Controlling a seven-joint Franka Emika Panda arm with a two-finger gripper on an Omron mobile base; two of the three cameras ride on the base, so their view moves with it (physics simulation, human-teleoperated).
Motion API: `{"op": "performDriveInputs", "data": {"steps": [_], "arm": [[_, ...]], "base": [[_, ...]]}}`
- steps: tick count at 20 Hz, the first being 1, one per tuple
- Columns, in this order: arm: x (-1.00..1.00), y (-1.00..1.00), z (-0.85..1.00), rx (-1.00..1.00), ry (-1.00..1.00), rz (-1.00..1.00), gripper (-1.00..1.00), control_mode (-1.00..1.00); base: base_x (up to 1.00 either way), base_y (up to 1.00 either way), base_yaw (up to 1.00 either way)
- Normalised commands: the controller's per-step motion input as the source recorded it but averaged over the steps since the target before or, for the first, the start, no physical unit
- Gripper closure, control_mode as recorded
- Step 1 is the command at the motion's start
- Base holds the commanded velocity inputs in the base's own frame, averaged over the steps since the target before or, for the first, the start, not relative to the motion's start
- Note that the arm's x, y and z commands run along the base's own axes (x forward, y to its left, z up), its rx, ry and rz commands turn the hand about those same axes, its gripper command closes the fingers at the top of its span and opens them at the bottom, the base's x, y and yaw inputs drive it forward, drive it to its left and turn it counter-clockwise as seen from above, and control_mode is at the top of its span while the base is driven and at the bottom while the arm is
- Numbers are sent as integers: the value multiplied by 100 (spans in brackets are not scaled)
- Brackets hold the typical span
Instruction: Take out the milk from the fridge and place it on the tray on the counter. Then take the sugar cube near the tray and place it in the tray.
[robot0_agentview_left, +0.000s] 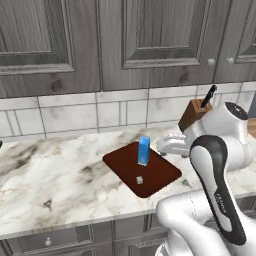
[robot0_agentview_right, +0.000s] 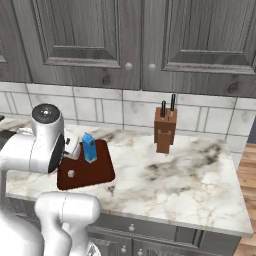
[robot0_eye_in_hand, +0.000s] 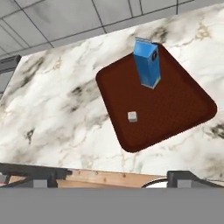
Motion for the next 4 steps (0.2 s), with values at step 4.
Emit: {"op": "performDriveInputs", "data": {"steps": [4], "arm": [[-64, -13, 100, 11, -6, -4, -100, -100]], "base": [[0, 0, 0]]}}
